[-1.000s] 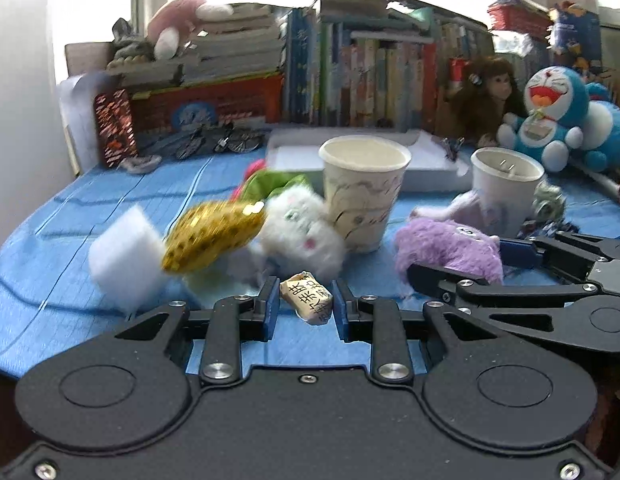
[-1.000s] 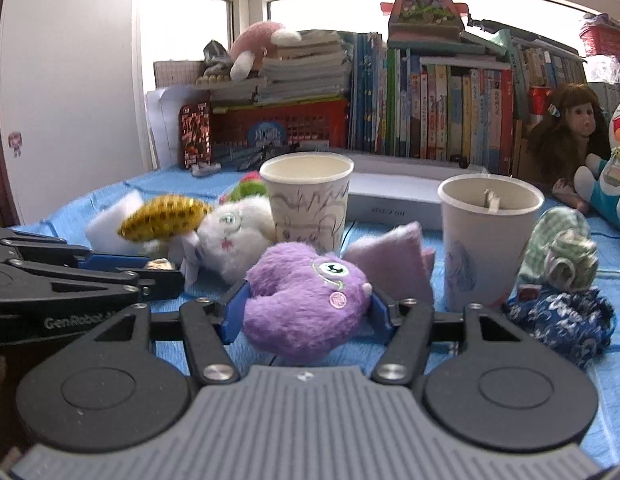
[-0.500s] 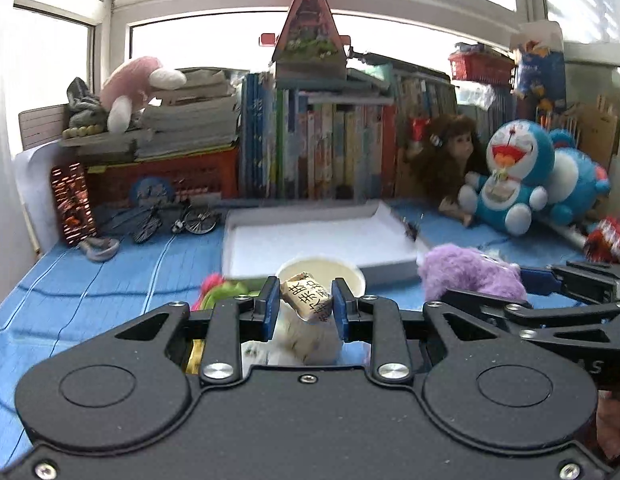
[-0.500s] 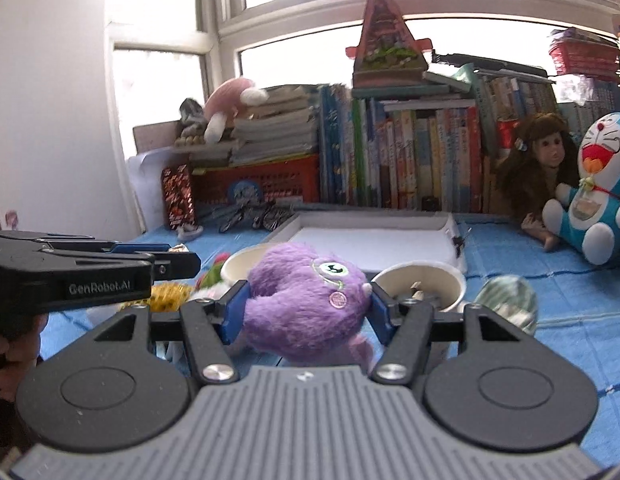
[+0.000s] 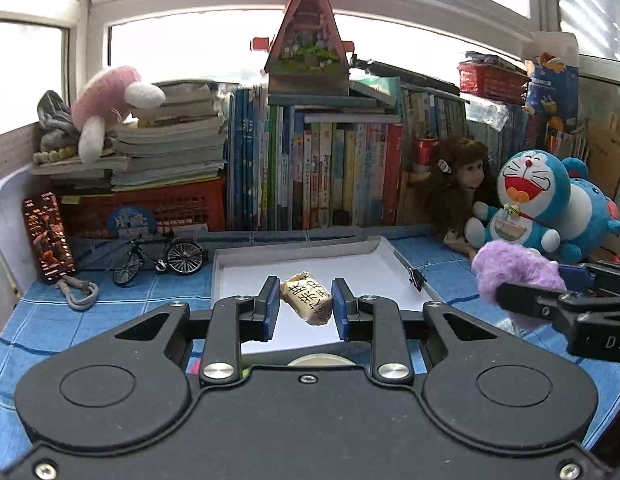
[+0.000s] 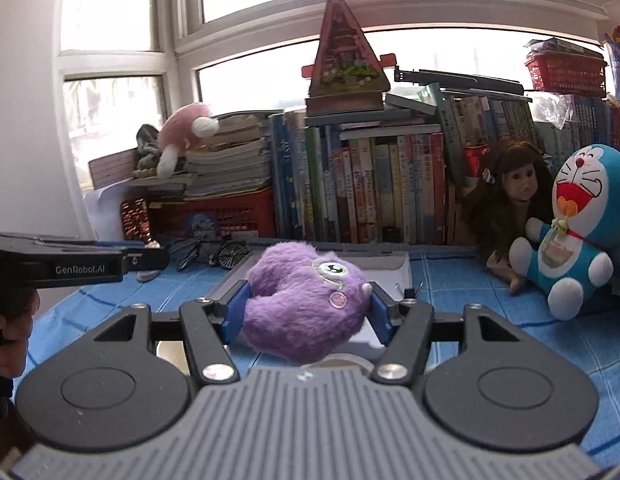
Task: Organize soft objects
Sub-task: 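Carry the block and purple plush with both grippers over the white tray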
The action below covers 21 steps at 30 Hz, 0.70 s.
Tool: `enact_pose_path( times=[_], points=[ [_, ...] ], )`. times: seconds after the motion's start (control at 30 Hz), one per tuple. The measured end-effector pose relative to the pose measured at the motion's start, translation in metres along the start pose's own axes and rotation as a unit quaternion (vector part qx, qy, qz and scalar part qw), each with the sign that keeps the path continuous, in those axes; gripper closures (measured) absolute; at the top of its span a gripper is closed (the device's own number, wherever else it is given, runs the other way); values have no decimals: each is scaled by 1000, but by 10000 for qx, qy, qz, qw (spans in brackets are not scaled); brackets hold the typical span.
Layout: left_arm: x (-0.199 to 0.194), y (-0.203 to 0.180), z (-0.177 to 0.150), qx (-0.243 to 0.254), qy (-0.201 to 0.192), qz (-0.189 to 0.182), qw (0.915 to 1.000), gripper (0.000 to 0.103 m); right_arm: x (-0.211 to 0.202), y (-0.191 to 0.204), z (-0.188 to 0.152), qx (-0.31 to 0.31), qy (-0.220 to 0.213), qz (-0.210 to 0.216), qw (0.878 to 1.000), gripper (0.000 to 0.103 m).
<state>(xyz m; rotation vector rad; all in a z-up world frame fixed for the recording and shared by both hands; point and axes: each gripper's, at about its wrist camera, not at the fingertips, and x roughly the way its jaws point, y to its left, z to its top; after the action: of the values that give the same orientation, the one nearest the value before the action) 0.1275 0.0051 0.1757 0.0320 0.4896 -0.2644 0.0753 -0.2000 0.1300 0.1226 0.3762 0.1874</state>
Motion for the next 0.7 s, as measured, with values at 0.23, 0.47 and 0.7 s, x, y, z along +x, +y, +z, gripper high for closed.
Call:
enact_pose_path(
  times=[0.23, 0.47, 0.7],
  points=[
    [58, 14, 35, -281, 649, -52, 9975, 77, 38, -9, 33, -19, 453, -55, 9990, 39],
    [124, 23, 50, -520, 1299, -43, 9902, 77, 91, -22, 49, 192, 1091, -241, 9935, 39],
    [180, 17, 35, -460, 1897, -51, 9807, 77, 153, -38, 39, 545, 1887, -362, 9798, 39]
  ],
)
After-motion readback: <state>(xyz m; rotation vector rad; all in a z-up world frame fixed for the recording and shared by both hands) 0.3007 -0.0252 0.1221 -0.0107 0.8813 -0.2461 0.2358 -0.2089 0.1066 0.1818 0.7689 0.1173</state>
